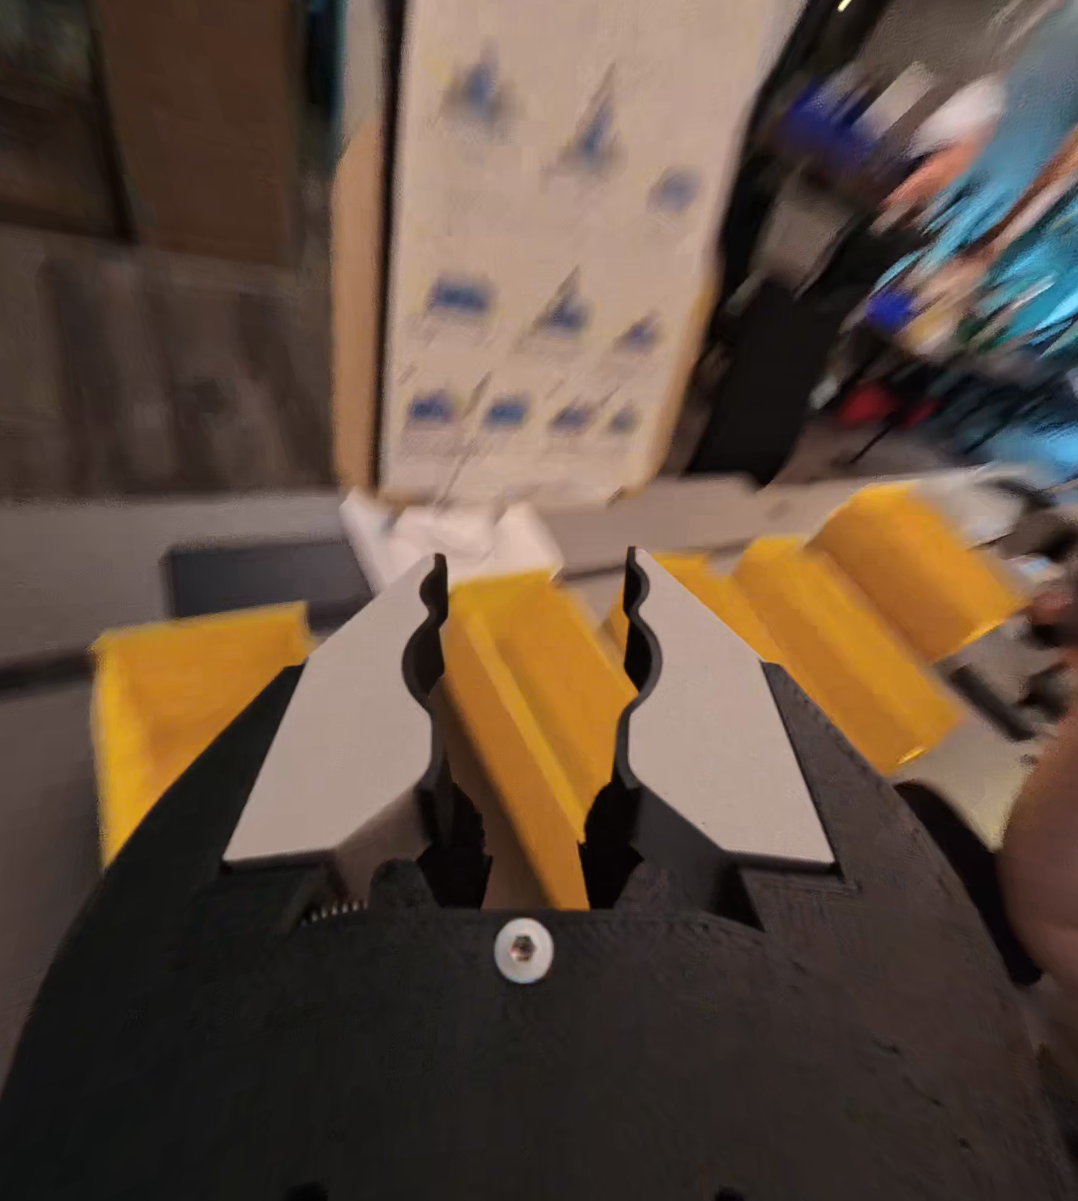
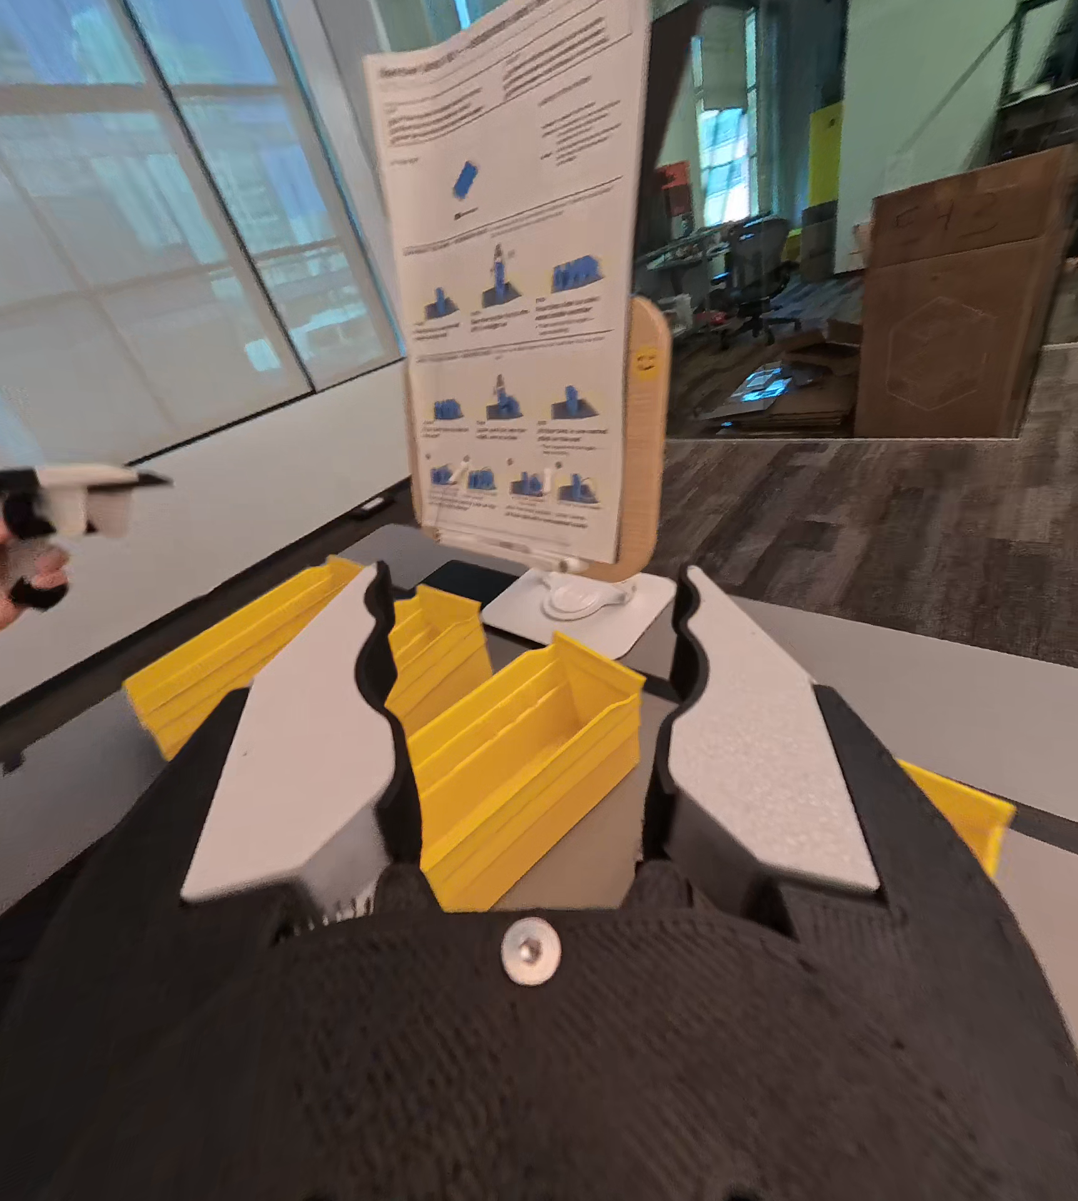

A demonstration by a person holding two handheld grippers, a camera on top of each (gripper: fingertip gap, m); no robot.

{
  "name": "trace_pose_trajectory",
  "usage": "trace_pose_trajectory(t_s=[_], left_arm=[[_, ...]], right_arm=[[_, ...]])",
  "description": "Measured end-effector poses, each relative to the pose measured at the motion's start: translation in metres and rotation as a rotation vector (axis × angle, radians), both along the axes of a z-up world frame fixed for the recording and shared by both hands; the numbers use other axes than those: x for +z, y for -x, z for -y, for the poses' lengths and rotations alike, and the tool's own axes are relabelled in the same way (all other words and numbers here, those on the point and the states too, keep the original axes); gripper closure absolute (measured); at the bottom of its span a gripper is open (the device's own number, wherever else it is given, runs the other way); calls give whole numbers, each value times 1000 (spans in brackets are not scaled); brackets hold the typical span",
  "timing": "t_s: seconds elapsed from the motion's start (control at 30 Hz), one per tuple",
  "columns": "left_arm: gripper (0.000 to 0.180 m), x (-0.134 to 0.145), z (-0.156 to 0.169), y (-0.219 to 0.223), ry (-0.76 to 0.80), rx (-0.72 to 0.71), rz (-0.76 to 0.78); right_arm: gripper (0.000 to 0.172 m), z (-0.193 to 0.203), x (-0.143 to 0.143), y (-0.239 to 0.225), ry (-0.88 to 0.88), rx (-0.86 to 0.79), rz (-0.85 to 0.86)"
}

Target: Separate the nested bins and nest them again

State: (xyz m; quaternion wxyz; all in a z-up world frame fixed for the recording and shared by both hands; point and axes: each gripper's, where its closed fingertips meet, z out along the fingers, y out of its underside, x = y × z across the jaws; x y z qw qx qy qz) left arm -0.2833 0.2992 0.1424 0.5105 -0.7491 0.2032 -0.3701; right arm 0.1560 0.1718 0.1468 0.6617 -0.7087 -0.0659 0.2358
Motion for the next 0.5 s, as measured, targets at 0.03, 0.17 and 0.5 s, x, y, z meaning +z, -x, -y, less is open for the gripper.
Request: trace_pose_trajectory(t_s=[0.03, 0.17, 0.5], left_arm=[[127, 22, 17, -8, -95, -47, 104], [118, 75, 82, -19, -506, -195, 342], [117, 84, 87, -40, -665, -204, 264]], right_arm=[[85, 5, 1, 11, 7, 35, 10], [84, 26, 8, 49, -2, 76, 108], [61, 36, -126, 139, 545, 51, 211]])
